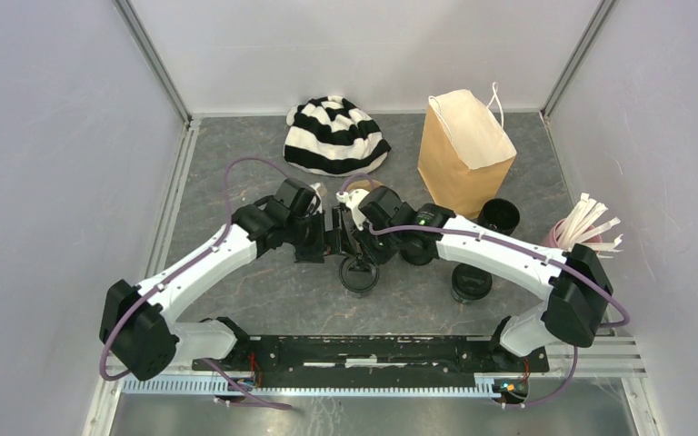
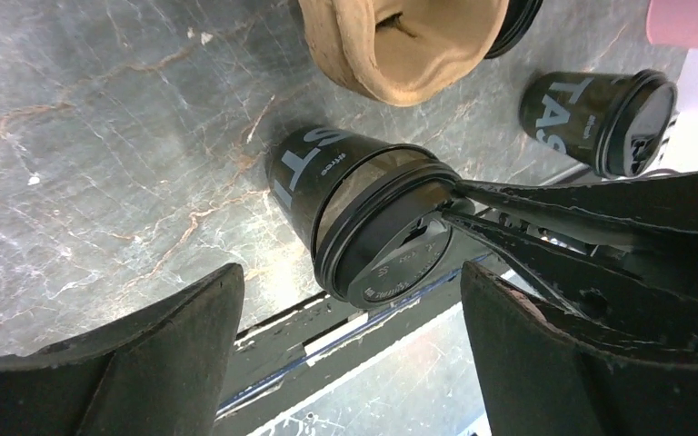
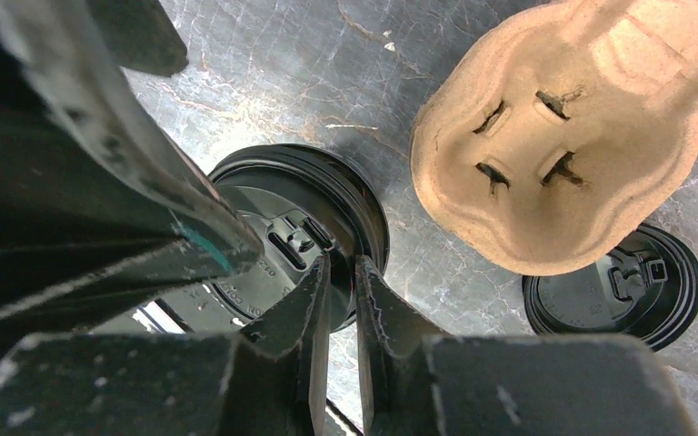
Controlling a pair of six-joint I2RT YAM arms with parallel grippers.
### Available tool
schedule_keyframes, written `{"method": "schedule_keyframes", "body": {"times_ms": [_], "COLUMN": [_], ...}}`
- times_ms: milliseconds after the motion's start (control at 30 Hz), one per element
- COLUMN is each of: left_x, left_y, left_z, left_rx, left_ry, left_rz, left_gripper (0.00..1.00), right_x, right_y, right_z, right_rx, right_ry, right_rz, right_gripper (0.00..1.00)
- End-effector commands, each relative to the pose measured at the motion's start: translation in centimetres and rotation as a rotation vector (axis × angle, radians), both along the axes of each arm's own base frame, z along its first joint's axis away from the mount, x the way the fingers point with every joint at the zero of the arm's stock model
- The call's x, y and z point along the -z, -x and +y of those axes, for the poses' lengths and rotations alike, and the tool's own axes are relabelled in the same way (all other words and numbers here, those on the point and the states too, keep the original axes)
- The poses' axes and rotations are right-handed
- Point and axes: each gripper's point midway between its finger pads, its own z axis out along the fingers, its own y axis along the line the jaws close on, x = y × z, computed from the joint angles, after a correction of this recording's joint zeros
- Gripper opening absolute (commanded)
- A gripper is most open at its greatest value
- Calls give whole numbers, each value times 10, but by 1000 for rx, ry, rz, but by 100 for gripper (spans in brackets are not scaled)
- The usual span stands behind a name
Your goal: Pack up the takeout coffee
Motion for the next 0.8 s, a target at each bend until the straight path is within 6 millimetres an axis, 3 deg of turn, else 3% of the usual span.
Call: {"method": "schedule_keyframes", "body": {"times_ms": [0,200,467,667,767], "left_x": [-5,7,10,16,24], "left_y": [5,13,15,19,21], "left_z": [-18,-19,-15,-20,-19], "left_rx": [123,152,136,152,151], "left_ry": [91,89,94,131,141], "left_rz": [-6,43,47,80,115], "left_gripper": [93,88,78,71,67], "right_x": [-15,-18,-26,-18,-14], "right_y": [-9,-11,-15,1,12], "right_z": [7,5,-2,3,6], "right_rx": [14,26,30,-103,-153], "right_ry": [-22,-16,-68,-212,-302], "right_rz": [-37,-44,-8,167,276], "right_gripper": [19,24,43,57,58]}}
